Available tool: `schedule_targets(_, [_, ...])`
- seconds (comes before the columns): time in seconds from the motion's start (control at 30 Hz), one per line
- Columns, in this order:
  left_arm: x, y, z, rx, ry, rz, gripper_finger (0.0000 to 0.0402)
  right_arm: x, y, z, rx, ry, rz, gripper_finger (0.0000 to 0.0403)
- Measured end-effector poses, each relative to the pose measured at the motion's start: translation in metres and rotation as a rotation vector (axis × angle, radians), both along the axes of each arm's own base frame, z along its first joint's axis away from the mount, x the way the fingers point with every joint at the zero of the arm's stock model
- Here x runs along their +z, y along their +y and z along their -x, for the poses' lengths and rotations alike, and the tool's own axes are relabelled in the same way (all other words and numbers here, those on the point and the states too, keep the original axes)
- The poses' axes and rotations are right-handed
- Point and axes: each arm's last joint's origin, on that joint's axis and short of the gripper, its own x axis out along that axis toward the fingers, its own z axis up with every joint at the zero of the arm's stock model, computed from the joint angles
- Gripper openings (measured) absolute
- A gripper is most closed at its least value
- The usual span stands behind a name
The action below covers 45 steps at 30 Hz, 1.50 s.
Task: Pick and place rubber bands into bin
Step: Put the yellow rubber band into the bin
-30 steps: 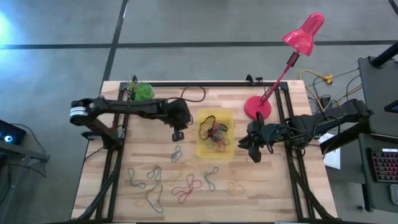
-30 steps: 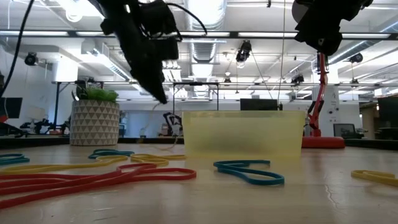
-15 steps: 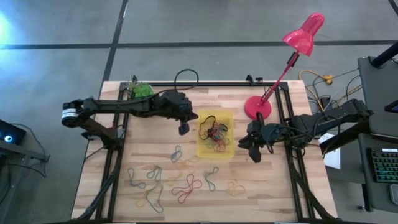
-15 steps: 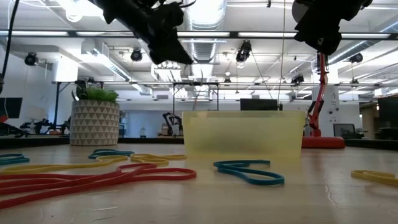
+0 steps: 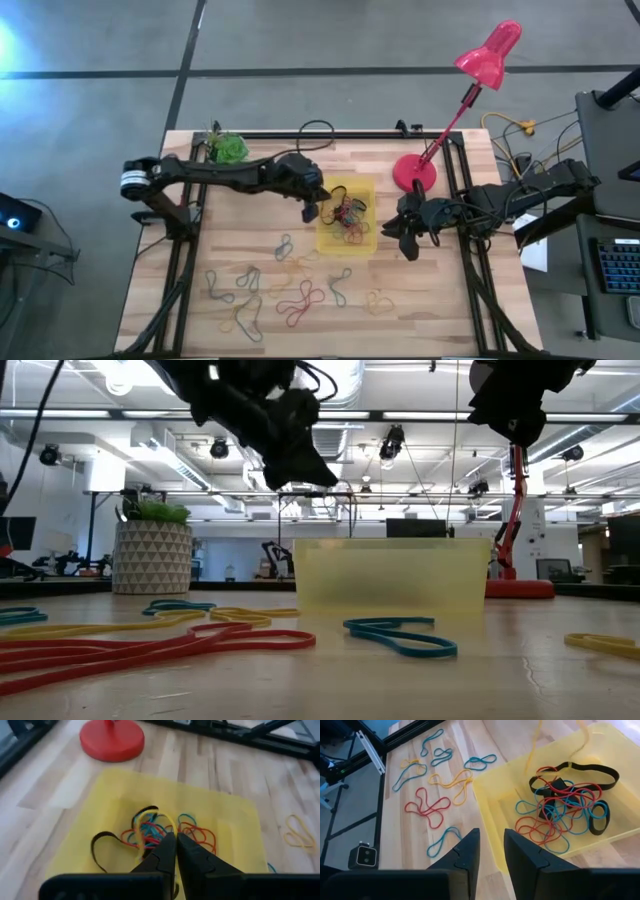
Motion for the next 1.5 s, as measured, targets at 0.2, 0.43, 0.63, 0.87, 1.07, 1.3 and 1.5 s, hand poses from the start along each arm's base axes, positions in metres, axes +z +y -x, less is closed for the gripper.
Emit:
schedule_targets(0.2, [-0.023,0.001,-0.012,0.029,0.071,0.072,0.0000,0.000,0.000,0.000,0.000,-0.001,-0.001,0.0082])
schedule_targets(0.43, [-0.026,-0.001,-0.014,-0.013,0.074,0.070,0.0017,0.000,0.000,0.000,0.000,-0.001,0.000,0.0091])
schedule_targets(0.63, [-0.025,0.000,-0.014,-0.012,0.063,0.069,0.0064,0.000,0.000,0.000,0.003,0.000,0.003,0.0098])
schedule_targets(0.87, [-0.010,-0.011,-0.005,-0.194,0.046,0.201,0.0085,-0.008,0.018,0.007,0.149,0.061,-0.135,0.0093])
schedule_targets(1.07, [0.016,-0.033,0.020,-0.242,0.031,0.198,0.0086,-0.028,0.046,0.020,0.217,0.097,-0.242,0.0082])
schedule_targets(1.3, [0.035,-0.061,0.060,-0.195,0.013,0.140,0.0086,-0.046,0.083,0.026,0.240,0.064,-0.303,0.0071])
schedule_targets(1.5, [0.028,-0.073,0.087,-0.110,-0.002,0.162,0.0086,-0.061,0.116,0.009,0.306,0.110,-0.180,0.0068])
